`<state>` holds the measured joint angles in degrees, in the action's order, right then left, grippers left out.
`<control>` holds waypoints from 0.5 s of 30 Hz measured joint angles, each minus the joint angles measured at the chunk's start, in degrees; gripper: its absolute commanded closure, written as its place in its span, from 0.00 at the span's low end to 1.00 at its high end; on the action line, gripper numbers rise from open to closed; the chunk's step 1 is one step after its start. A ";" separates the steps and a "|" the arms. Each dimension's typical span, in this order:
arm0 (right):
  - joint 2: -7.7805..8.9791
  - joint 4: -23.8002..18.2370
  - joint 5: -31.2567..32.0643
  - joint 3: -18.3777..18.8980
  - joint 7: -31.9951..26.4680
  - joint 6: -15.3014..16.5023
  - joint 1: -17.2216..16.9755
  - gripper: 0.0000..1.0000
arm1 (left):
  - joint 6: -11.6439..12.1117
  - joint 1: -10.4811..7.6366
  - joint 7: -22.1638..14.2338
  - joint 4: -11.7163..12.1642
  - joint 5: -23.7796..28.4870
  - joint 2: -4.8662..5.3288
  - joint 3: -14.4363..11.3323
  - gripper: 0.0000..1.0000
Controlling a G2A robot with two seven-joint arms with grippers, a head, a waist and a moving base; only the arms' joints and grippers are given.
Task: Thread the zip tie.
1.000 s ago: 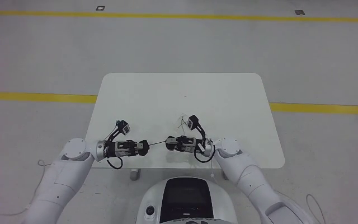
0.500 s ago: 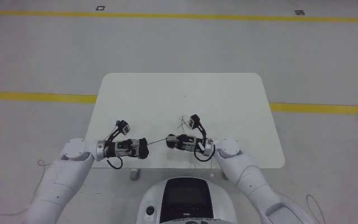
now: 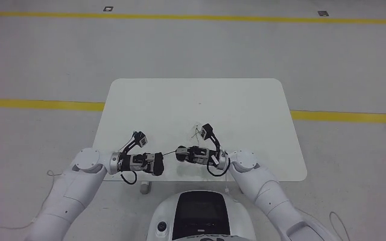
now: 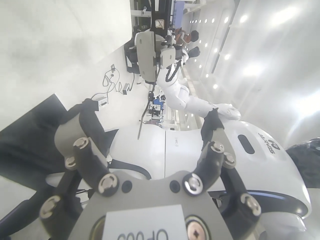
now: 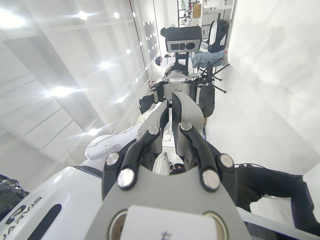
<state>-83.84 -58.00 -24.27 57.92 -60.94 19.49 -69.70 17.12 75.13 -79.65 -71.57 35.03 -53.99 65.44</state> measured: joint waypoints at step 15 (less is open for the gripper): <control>0.41 -3.55 0.49 -0.21 1.52 -0.72 -0.96 1.00 | 0.11 -0.26 2.39 -1.41 0.99 0.18 -2.16 0.00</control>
<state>-83.43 -61.55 -23.78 57.71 -59.42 18.77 -70.67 17.23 74.87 -77.25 -72.98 36.02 -53.81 63.28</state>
